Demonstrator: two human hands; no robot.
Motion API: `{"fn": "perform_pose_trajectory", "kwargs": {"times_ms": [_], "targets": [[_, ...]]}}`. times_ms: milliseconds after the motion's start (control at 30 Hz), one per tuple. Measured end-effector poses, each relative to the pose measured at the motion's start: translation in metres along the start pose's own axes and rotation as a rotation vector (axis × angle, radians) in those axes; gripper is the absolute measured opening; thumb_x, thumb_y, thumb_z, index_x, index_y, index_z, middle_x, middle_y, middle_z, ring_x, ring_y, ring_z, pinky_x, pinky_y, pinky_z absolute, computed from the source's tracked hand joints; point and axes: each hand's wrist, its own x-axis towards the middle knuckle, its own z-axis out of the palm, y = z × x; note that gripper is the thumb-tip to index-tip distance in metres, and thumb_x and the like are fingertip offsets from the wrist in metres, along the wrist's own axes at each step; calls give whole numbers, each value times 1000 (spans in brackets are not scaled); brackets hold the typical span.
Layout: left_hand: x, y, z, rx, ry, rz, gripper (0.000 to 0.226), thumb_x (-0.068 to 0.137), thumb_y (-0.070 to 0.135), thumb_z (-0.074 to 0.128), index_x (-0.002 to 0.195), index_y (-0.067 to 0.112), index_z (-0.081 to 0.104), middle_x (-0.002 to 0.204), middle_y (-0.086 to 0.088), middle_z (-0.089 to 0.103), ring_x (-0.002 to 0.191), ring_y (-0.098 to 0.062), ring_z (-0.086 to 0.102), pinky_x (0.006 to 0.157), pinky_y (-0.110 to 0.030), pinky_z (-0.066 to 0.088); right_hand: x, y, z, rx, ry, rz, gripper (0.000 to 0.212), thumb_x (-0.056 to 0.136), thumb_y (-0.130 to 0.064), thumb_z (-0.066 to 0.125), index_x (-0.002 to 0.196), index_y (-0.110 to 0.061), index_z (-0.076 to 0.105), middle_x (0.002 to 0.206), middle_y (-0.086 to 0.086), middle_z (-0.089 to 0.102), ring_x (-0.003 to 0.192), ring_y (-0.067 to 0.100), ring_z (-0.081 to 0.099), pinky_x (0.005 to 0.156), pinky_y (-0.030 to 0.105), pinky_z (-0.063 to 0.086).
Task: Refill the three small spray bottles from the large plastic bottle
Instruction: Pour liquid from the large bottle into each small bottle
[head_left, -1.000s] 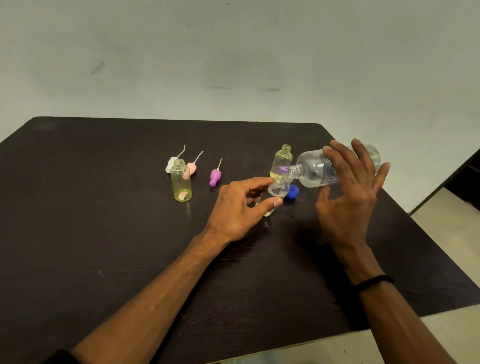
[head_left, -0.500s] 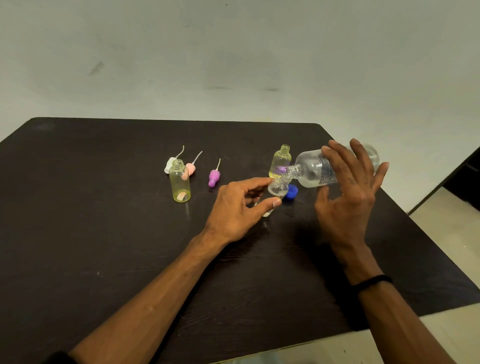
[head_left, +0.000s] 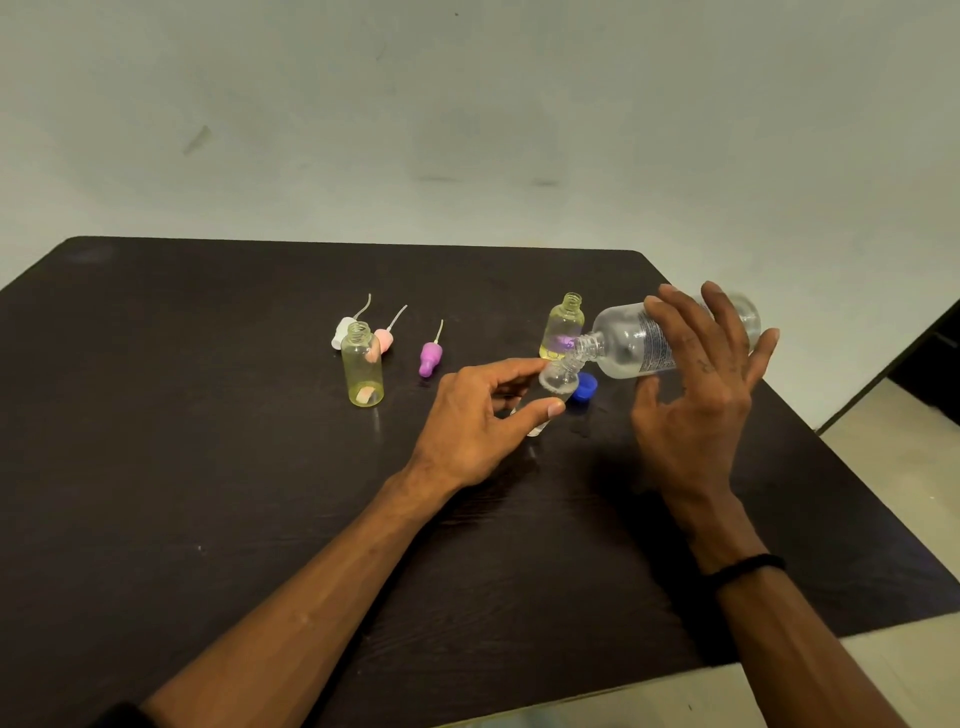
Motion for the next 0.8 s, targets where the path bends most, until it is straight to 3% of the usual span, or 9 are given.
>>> {"fn": "perform_pose_trajectory", "kwargs": {"times_ms": [800], "targets": [[-1, 0, 1, 0, -2, 1, 47, 90, 29, 82, 134, 23, 70, 122, 12, 76, 113, -7, 72, 99, -36, 61, -1, 0, 0, -8, 9, -12, 79, 72, 21, 67, 143, -13, 62, 155, 1, 54, 156, 29, 34, 122, 76, 3]]}}
